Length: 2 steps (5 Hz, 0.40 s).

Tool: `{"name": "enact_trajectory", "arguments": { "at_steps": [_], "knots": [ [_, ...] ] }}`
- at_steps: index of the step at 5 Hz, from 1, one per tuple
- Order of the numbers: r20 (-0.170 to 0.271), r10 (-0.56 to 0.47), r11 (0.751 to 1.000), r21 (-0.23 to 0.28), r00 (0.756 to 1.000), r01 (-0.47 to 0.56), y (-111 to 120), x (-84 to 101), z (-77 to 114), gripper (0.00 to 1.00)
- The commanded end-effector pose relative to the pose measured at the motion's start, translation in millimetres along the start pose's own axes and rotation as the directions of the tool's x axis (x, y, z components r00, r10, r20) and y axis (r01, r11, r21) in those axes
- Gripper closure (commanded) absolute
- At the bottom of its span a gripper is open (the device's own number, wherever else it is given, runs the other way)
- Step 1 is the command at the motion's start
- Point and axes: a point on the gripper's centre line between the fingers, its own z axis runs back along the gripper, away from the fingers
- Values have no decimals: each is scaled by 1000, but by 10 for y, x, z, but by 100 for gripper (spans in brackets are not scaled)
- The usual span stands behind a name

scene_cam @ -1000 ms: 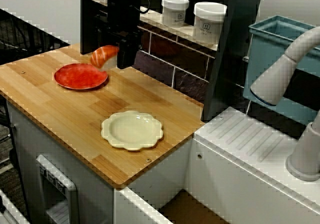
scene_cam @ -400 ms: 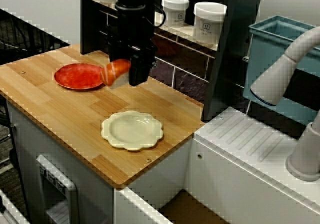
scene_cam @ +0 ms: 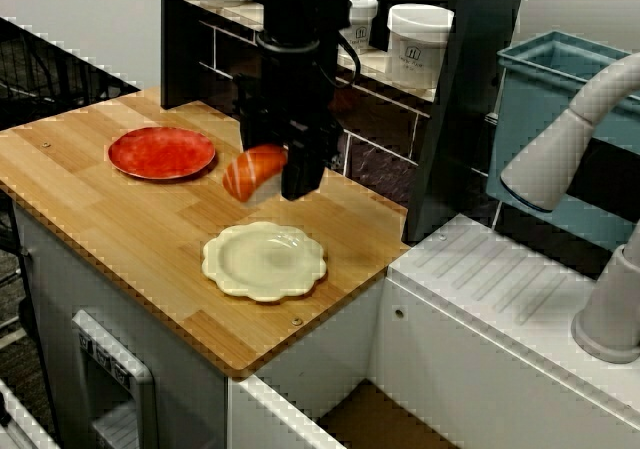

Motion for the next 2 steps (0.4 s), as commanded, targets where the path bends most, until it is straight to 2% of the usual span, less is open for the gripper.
{"name": "enact_trajectory", "arguments": {
  "at_steps": [1,2],
  "knots": [
    [3,4,1000,4,1000,-4,-57,-112,-164,100],
    [-5,0,1000,5,1000,0,-49,-139,-215,100]
  ]
}}
